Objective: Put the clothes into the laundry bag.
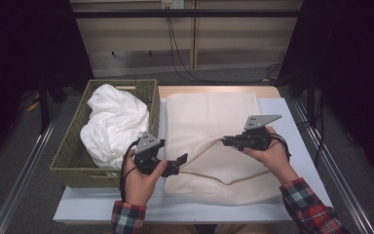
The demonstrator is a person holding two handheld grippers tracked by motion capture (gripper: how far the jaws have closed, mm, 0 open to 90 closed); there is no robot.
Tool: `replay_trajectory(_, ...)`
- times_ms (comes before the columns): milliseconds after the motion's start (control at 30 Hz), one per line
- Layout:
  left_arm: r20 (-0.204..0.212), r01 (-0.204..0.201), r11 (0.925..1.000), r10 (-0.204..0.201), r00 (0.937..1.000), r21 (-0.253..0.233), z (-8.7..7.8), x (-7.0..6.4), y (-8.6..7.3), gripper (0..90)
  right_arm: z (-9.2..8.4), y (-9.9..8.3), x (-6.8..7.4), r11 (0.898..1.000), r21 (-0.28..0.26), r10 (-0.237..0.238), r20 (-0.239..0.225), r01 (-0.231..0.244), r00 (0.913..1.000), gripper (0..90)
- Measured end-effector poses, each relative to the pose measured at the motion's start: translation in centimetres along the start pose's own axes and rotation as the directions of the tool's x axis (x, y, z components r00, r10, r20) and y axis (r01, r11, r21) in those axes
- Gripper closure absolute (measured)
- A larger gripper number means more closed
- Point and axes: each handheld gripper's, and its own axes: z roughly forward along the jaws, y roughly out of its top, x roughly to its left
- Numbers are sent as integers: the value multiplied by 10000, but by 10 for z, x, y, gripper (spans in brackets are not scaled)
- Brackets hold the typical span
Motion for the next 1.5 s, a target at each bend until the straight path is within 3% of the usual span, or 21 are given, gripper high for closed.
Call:
replay_trajectory(133,12,37,10000,-37,10000,50,-2,-1,3,59,6,10,-5,10000,31,37,-247,-36,9997,878)
replay_trajectory(300,-317,-144,9999,146,9994,88,-5,-6,11,55,6,21,-7,10000,1,-52,-303,52,9995,880)
replay_trajectory(367,-345,-172,9998,175,9993,102,-6,-5,13,53,4,30,-9,9996,-267,13,-315,-21,9995,880)
replay_trajectory(533,-601,-232,9995,244,9979,209,-9,-5,18,52,3,41,-7,9994,-108,-320,-67,319,9995,882)
replay_trajectory(567,-667,-173,9996,186,9976,211,-9,-3,20,52,3,42,-6,9998,-72,-207,-21,207,9998,882)
replay_trajectory(733,-691,-57,9998,69,9976,182,-7,-1,22,50,2,49,-9,9997,-224,-131,-101,128,9999,882)
replay_trajectory(1000,-718,-95,9995,116,9974,300,-9,2,31,47,4,57,-12,9989,-246,-396,-61,394,9992,883)
replay_trajectory(1167,-899,-126,9992,160,9958,381,-14,4,38,41,9,58,-19,9993,-320,-217,-159,212,9996,883)
replay_trajectory(1267,-1013,-163,9986,214,9946,507,-16,8,46,41,9,63,-21,9974,-703,-143,122,152,9998,883)
replay_trajectory(1500,-1193,47,9986,16,9929,530,-21,22,63,36,-1,67,-25,9967,-796,-111,434,146,9990,882)
